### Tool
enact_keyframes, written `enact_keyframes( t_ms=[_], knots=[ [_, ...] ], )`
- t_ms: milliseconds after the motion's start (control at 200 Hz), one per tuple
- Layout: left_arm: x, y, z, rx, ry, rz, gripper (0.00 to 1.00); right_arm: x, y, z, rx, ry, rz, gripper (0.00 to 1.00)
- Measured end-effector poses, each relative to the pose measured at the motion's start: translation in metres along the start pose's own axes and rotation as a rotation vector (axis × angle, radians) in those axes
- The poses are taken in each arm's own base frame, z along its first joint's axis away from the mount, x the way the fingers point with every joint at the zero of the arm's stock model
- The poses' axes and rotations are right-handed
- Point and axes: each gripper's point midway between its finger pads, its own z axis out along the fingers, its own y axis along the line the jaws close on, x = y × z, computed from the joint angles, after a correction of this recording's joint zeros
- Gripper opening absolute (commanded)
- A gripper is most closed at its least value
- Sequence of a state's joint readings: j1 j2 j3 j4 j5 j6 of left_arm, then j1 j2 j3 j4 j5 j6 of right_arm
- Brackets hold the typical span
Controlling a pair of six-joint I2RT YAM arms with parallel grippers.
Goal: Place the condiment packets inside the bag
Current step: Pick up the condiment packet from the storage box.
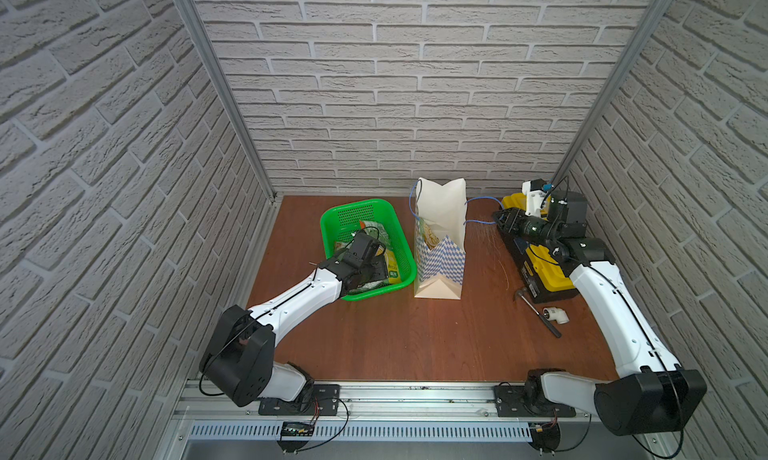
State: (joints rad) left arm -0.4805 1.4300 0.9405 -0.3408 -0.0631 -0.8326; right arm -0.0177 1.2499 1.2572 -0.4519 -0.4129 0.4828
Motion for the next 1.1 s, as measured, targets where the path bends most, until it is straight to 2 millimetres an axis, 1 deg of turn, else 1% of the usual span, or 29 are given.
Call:
enact_keyframes(
  t_ms=[15, 60, 80, 120, 155, 235, 310, 375, 415, 445, 490, 685, 775, 850, 920, 990, 1100],
  knots=[
    [0.001, 0.0, 0.001, -0.001, 0.003, -0.002, 0.57, 0.0, 0.0, 0.0, -0.001, 0.001, 0.0, 0.24],
    [0.002, 0.0, 0.004, -0.003, 0.008, -0.008, 0.56, -0.001, 0.0, 0.002, -0.002, 0.005, 0.002, 0.24],
    [0.002, 0.0, 0.005, -0.003, 0.01, -0.009, 0.53, -0.001, 0.0, 0.003, -0.002, 0.005, 0.003, 0.24],
    [0.002, 0.0, 0.007, -0.003, 0.01, -0.014, 0.51, -0.003, 0.001, 0.004, -0.005, 0.006, 0.004, 0.24],
    [0.002, 0.0, 0.009, -0.004, 0.01, -0.019, 0.48, -0.005, 0.002, 0.005, -0.009, 0.005, 0.005, 0.24],
    [0.003, 0.0, 0.014, -0.008, 0.017, -0.023, 0.46, -0.013, 0.007, 0.005, -0.019, -0.003, 0.003, 0.24],
    [0.005, 0.001, 0.019, -0.015, 0.028, -0.026, 0.38, -0.021, 0.013, 0.003, -0.033, -0.019, -0.004, 0.24],
    [0.007, 0.002, 0.022, -0.022, 0.036, -0.028, 0.23, -0.024, 0.017, 0.001, -0.044, -0.029, -0.009, 0.24],
    [0.008, 0.003, 0.022, -0.023, 0.038, -0.026, 0.12, -0.025, 0.018, 0.001, -0.049, -0.032, -0.012, 0.24],
    [0.008, 0.003, 0.022, -0.023, 0.039, -0.029, 0.06, -0.026, 0.019, 0.001, -0.051, -0.033, -0.013, 0.24],
    [0.007, 0.003, 0.022, -0.023, 0.036, -0.027, 0.0, -0.025, 0.018, 0.001, -0.051, -0.032, -0.011, 0.24],
    [0.0, -0.003, 0.016, -0.007, 0.019, -0.022, 0.0, -0.024, 0.019, 0.002, -0.059, -0.03, -0.002, 0.24],
    [-0.007, -0.008, 0.003, 0.016, -0.011, -0.012, 0.0, -0.025, 0.019, 0.002, -0.061, -0.032, 0.0, 0.24],
    [-0.018, -0.016, -0.018, 0.04, -0.062, 0.004, 0.0, -0.025, 0.019, 0.003, -0.062, -0.033, 0.0, 0.24],
    [-0.032, -0.026, -0.042, 0.075, -0.13, 0.017, 0.0, -0.024, 0.018, 0.004, -0.061, -0.032, 0.0, 0.24],
    [-0.047, -0.037, -0.072, 0.11, -0.209, 0.031, 0.0, -0.022, 0.017, 0.005, -0.061, -0.028, 0.002, 0.24],
    [-0.062, -0.047, -0.113, 0.155, -0.311, 0.047, 0.0, -0.022, 0.017, 0.005, -0.062, -0.028, 0.006, 0.24]
  ],
)
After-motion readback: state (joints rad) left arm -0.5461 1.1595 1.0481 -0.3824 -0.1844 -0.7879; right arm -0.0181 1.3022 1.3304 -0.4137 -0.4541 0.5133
